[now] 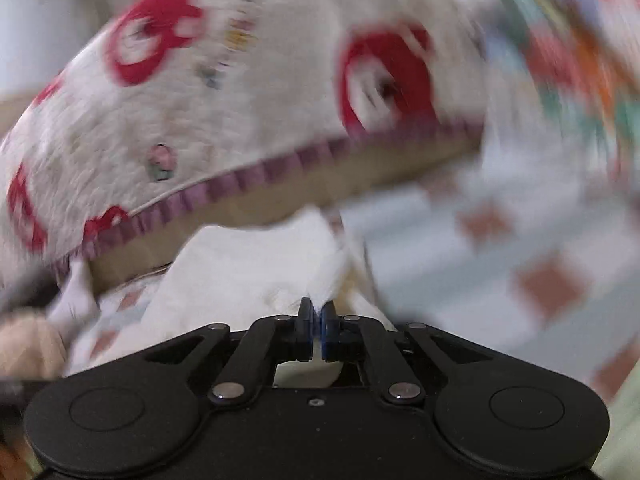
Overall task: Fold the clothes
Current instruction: 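Grasp the shirt end with the left gripper and fold it toward the right gripper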
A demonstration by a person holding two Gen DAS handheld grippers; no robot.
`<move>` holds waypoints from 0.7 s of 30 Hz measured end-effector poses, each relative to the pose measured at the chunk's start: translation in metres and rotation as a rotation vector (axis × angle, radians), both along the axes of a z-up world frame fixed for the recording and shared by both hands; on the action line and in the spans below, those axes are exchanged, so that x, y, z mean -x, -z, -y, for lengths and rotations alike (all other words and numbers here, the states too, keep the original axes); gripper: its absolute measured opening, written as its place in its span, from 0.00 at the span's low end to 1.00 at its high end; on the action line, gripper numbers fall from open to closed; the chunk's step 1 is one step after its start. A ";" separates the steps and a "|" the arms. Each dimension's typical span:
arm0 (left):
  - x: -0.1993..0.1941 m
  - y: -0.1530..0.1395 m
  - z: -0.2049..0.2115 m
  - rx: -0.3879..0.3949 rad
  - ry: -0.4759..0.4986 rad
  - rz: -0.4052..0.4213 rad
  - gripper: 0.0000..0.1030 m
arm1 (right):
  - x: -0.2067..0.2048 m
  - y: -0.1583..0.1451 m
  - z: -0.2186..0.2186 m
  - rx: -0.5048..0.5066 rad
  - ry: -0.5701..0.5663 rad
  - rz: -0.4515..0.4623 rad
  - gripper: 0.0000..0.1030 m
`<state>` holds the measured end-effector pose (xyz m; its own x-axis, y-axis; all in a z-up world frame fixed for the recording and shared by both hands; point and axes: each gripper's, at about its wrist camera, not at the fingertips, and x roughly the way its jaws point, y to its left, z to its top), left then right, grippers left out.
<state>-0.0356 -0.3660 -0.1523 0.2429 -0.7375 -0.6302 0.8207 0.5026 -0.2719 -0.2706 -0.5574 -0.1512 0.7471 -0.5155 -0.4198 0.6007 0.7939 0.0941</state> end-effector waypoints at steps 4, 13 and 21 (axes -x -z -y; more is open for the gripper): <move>-0.004 0.010 0.003 -0.051 -0.013 -0.065 0.13 | -0.020 0.015 0.000 0.087 -0.048 -0.250 0.01; 0.002 0.012 -0.007 -0.169 -0.052 -0.139 0.15 | -0.027 0.062 -0.007 0.264 0.301 -0.588 0.00; -0.013 -0.009 -0.032 0.070 -0.091 -0.274 0.19 | 0.043 0.053 0.013 -0.674 0.229 0.181 0.48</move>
